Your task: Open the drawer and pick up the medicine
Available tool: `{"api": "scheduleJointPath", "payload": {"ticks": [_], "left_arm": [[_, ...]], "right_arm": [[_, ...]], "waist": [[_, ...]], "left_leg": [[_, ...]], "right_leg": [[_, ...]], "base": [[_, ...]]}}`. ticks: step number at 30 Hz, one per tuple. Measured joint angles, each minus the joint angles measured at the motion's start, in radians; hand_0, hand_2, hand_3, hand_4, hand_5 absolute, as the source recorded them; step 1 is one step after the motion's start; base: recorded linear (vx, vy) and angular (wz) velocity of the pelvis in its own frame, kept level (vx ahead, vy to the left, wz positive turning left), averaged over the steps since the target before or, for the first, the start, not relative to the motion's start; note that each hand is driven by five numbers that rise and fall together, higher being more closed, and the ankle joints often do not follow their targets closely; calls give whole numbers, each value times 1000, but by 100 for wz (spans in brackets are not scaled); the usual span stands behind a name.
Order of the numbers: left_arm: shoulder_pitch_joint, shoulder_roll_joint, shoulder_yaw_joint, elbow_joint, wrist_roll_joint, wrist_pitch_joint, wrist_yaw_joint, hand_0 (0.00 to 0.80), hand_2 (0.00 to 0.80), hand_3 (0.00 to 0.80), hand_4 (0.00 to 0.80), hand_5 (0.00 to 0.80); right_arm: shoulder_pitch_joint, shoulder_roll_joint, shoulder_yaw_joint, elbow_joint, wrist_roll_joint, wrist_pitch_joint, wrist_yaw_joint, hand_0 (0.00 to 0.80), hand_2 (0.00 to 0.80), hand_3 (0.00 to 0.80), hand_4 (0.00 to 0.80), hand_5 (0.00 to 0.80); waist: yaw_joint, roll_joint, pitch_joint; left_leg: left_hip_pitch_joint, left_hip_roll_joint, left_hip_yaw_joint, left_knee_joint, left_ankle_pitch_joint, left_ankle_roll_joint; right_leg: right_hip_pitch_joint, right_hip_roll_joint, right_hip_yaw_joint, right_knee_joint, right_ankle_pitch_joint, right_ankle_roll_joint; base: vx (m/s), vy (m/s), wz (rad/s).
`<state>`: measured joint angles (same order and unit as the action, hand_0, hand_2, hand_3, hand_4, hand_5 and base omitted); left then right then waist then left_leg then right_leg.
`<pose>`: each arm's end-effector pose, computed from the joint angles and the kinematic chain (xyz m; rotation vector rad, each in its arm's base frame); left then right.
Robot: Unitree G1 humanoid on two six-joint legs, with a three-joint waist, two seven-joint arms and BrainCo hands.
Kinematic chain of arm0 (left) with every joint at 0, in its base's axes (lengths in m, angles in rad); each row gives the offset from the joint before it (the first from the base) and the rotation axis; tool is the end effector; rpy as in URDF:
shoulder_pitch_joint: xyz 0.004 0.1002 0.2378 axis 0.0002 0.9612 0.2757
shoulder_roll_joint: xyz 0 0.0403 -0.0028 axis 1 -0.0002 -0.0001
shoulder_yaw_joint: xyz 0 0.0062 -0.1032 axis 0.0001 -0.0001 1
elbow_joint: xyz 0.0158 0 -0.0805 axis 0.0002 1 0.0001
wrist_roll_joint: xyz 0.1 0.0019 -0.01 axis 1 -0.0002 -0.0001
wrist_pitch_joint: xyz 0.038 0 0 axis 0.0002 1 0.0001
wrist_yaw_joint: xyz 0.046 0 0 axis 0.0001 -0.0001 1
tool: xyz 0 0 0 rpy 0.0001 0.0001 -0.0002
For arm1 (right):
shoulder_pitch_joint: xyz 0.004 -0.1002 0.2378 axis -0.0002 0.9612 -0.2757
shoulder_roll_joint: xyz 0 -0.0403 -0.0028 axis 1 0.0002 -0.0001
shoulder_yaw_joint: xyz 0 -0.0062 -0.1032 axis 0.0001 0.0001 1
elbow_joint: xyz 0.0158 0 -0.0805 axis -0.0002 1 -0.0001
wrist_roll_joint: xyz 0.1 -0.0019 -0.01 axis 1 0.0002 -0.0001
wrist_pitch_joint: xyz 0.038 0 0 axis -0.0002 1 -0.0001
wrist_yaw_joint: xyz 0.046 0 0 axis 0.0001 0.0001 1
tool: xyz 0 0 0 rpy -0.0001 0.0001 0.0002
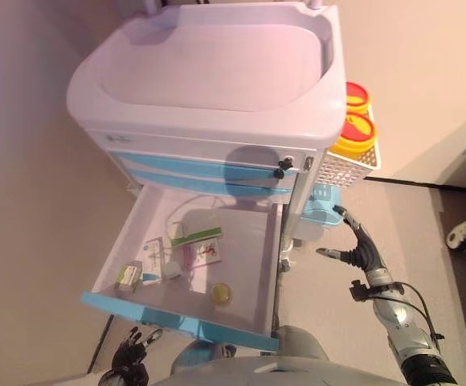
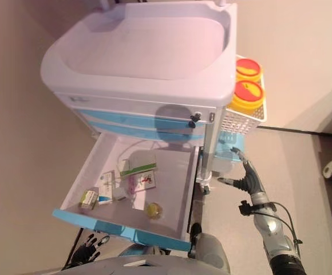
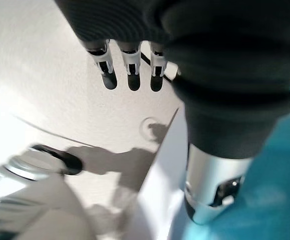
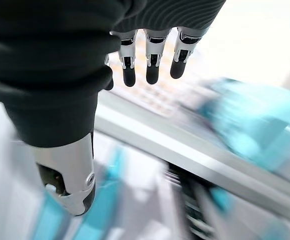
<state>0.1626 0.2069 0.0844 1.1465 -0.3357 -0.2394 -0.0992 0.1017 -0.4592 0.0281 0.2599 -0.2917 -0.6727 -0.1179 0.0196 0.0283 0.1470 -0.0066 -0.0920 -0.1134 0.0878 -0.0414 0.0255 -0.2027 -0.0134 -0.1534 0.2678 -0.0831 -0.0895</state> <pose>0.0343 0.2341 -0.1131 -0.1525 0.9923 0.3530 0.1686 -0.2343 0.0257 -0.6794 -0.3101 0.1492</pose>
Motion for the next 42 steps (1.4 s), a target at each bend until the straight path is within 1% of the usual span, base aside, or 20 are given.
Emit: {"api": "scheduleJointPath", "payload": {"ticks": [2, 3, 6, 9, 13, 14, 16, 17, 18, 21, 23, 26, 28, 32, 36, 40, 42], "left_arm": [[-10, -2, -14, 46, 57, 10, 5, 0, 0, 0, 0, 0], [-16, -2, -24, 67, 77, 26, 6, 0, 0, 0, 0, 0], [-16, -3, -49, 108, 128, 60, 6, 0, 0, 0, 0, 0], [-17, -3, -71, 139, 163, 87, 9, 0, 0, 0, 0, 0], [-21, -2, -71, 145, 167, 113, 11, 0, 0, 0, 0, 0], [-23, -2, -71, 145, 169, 117, 10, 0, 0, 0, 0, 0], [-30, 1, -71, 145, 169, 123, 10, 0, 0, 0, 0, 0], [-33, 1, -71, 144, 169, 123, 11, 0, 0, 0, 0, 0], [-35, 2, -75, 144, 169, 125, 11, 0, 0, 0, 0, 0], [-45, 5, -80, 143, 169, 127, 11, 0, 0, 0, 0, 0], [-52, 9, -80, 141, 169, 128, 11, 0, 0, 0, 0, 0], [-67, 12, -80, 140, 169, 130, 15, 0, 0, 0, 0, 0], [-67, 15, -80, 141, 169, 132, 16, 0, 0, 0, 0, 0], [-76, 22, -80, 139, 171, 149, 18, 0, 0, 0, 0, 0], [-84, 23, -80, 137, 173, 151, 24, 0, 0, 0, 0, 0], [-86, 23, -80, 130, 175, 148, 24, 0, 0, 0, 0, 0], [-86, 22, -80, 125, 181, 148, 24, 0, 0, 0, 0, 0]], "right_arm": [[-10, -45, 19, -82, -52, -63, 12, 0, 0, 0, 0, 0], [-21, -78, 43, -128, -71, -83, 22, 0, 0, 0, 0, 0], [-78, -145, 106, -247, -107, -132, 63, 0, 0, 0, 0, 0], [-184, -216, 194, -305, -130, -156, 118, 0, 0, 0, 0, 0], [-313, -248, 287, -305, -143, -172, 188, 0, 0, 0, 0, 0], [-352, -258, 325, -302, -151, -171, 198, 0, 0, 0, 0, 0], [-402, -271, 384, -286, -197, -171, 218, 0, 0, 0, 0, 0], [-417, -271, 406, -266, -226, -171, 226, 0, 0, 0, 0, 0], [-431, -271, 428, -244, -256, -171, 229, 0, 0, 0, 0, 0], [-453, -269, 501, -140, -383, -171, 225, 0, 0, 0, 0, 0], [-469, -266, 546, -55, -483, -172, 203, 0, 0, 0, 0, 0], [-477, -257, 581, 51, -617, -173, 148, 0, 0, 0, 0, 0], [-477, -230, 584, 137, -701, -172, 93, 0, 0, 0, 0, 0], [-476, -182, 587, 287, -875, -169, -32, 0, 0, 0, 0, 0], [-469, -145, 597, 358, -948, -151, -121, 0, 0, 0, 0, 0], [-455, -112, 597, 398, -966, -120, -185, 0, 0, 0, 0, 0], [-447, -97, 596, 415, -967, -90, -213, 0, 0, 0, 0, 0]], "waist": [[-2, 2, -11], [-4, 3, -11], [-3, 0, -15], [18, 0, -14], [53, -2, -13], [68, -2, -13], [83, -7, -10], [101, -9, -9], [108, -12, -7], [136, -22, 2], [154, -30, 6], [178, -33, 13], [180, -34, 15], [200, -36, 23], [201, -35, 24], [203, -31, 27], [203, -26, 32]], "left_leg": [[4, 3, 15, -9, 4, 6], [12, 4, 16, -12, 4, 9], [22, 5, 19, -26, 5, 16], [40, 6, 24, -29, 8, 19], [47, 8, 10, -43, 12, 20], [46, 8, 5, -44, 13, 19], [47, 6, -14, -44, 15, 16], [46, 6, -27, -45, 18, 14], [43, 5, -35, -47, 20, 12], [38, 3, -70, -50, 30, 8], [37, 4, -87, -59, 38, 7], [34, 3, -111, -60, 41, 6], [38, 4, -121, -59, 41, 6], [38, 5, -132, -59, 41, 5], [40, 5, -141, -59, 41, 5], [40, 5, -145, -58, 41, 5], [39, 5, -147, -58, 41, 5]], "right_leg": [[9, 6, 13, -29, 17, 4], [22, 9, 15, -48, 25, 7], [38, 12, 17, -78, 37, 14], [69, 16, 21, -115, 54, 18], [93, 16, 4, -145, 65, 21], [96, 16, 0, -146, 66, 20], [105, 15, -13, -152, 66, 20], [109, 12, -26, -157, 66, 20], [110, 12, -30, -160, 66, 20], [122, 8, -59, -169, 66, 20], [125, 9, -71, -181, 66, 20], [132, 10, -85, -197, 68, 17], [152, 10, -105, -213, 70, 18], [162, 14, -112, -232, 71, 17], [175, 14, -124, -244, 72, 16], [179, 14, -130, -250, 72, 16], [180, 14, -132, -250, 72, 16]], "base": [[8, 45, -24], [10, 33, -10], [3, 7, -2], [-10, 7, -2], [-23, -7, 10], [-23, -16, 18], [-21, -24, 31], [-22, -31, 35], [-18, -36, 31], [-15, -41, 37], [-6, -41, 31], [6, -34, 22], [21, -25, 26], [15, -20, 10], [13, -3, 10], [0, -1, 5], [-3, 3, 2]]}}
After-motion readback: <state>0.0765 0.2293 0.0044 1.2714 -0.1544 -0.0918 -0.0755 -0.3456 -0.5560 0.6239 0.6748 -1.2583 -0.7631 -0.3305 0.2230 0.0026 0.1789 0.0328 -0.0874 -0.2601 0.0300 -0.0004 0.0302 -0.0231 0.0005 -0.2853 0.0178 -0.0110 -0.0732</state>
